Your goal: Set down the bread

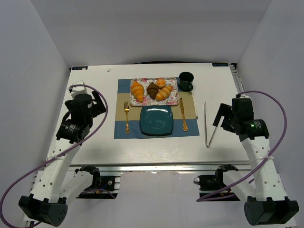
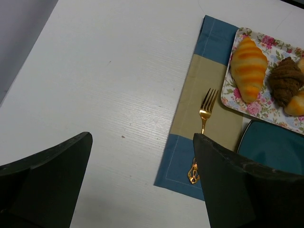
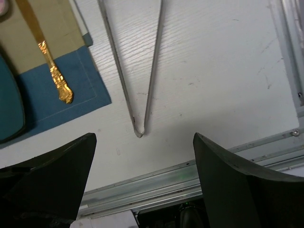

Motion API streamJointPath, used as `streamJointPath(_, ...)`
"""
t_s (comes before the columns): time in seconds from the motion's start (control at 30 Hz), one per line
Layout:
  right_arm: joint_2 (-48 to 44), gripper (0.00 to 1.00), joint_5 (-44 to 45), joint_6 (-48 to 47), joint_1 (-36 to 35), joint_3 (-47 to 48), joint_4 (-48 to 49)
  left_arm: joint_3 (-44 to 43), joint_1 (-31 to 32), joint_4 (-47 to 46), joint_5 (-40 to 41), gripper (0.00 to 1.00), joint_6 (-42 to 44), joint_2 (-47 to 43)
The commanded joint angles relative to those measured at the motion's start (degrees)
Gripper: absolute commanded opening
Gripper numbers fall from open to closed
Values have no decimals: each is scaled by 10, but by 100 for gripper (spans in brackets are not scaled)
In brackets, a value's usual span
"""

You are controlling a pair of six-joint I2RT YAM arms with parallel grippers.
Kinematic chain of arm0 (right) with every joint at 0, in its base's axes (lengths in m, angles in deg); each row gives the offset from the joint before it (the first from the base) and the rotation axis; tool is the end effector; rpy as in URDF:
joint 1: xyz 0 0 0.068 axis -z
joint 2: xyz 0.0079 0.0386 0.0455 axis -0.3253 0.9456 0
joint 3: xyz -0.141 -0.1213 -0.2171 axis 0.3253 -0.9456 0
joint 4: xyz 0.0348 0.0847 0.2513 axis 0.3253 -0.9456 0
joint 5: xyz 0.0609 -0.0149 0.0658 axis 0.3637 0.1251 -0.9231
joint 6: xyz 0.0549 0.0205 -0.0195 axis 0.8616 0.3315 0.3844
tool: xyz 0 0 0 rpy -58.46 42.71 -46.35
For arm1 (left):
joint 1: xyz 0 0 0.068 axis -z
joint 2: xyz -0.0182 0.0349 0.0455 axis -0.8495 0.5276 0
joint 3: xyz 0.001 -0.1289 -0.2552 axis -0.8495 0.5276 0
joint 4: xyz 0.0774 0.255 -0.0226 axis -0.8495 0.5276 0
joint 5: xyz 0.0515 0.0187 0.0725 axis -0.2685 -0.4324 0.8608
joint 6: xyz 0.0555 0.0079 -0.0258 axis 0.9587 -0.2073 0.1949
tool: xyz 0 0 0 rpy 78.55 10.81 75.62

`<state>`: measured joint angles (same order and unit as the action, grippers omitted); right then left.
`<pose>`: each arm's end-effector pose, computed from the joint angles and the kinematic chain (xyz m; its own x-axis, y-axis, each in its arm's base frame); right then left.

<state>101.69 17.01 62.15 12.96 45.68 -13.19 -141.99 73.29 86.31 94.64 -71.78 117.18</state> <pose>0.1667 0.0053 0.3306 -0.6512 0.2669 -0.7104 0.3218 0.9449 0.0601 0.1841 -0.0278 0.3553 -0.4081 -0.2266 -0.8844 -0.3171 0.9436 -0.0955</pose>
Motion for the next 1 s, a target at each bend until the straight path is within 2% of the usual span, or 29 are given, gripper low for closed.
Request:
streamJointPath(0.0,-5,89,-91,-43,0,24,19,10,2,-10,-5,98,-11,-6)
streamJointPath(0.07,3,89,-77,-34,0,25,20,17,2,-13,-4,98,-15,-7)
streamJointPath(0.17,32,89,-114,-64,0,24,23,22,2,-17,-7,98,-23,-6)
streamJointPath(0.3,72,89,-99,-58,0,31,20,27,2,-26,-18,98,-25,-7)
streamJointPath(0.53,81,89,-31,25,2,13,70,34,2,-32,-17,98,-24,-12)
streamJointPath(0.73,168,89,-45,31,2,0,109,40,2,-45,-27,98,-25,-13)
streamJointPath(0.97,216,89,-51,19,8,-48,175,45,2,-38,-18,98,-18,-21)
